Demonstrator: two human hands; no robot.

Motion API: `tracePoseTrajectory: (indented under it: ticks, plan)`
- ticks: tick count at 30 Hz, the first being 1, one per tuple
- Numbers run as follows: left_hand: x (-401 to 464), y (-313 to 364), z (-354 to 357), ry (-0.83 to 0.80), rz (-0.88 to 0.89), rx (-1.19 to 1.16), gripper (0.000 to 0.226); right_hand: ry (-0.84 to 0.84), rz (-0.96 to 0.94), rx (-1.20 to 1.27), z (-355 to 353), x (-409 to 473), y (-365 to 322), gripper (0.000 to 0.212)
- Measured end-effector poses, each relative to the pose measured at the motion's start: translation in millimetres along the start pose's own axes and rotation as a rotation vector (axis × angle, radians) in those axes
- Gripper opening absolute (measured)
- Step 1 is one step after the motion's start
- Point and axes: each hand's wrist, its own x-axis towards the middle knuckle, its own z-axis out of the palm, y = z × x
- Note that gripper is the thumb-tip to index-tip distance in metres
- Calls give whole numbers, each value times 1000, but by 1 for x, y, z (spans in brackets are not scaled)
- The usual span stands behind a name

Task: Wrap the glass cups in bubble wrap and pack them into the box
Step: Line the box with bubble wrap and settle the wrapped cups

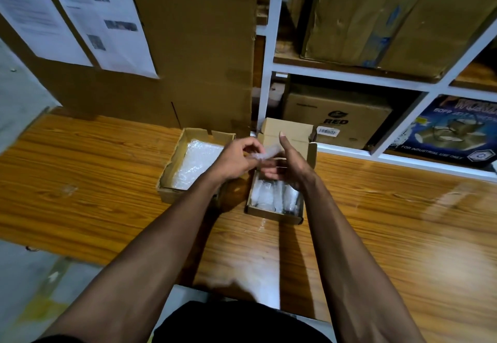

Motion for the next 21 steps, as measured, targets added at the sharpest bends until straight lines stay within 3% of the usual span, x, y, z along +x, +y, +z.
tracePoseTrajectory:
  ticks: [2,4,8,10,13,16,21]
  plan:
    - [0,3,4,-164,25,-15,19,18,5,60,1,2,-2,57]
    - [1,4,5,-211,15,-126,20,77,-8,60,-3,2,-2,39]
    - [7,-5,2,76,-93,-265,23,12,-85,37,-15,-3,1,13]
    - [13,-16,0,158,-189,-236,31,-102,-110,66,-19,-1,4,24]
    - [16,-24,2,45,-369,-340,60,-191,-98,112,-17,-2,5,33]
    - [15,-28,8,-38,-429,-512,51,-209,-86,142,-16,-3,5,33]
    - [19,-33,9,14,-374,-573,42,-109,-160,65,-21,-3,3,33]
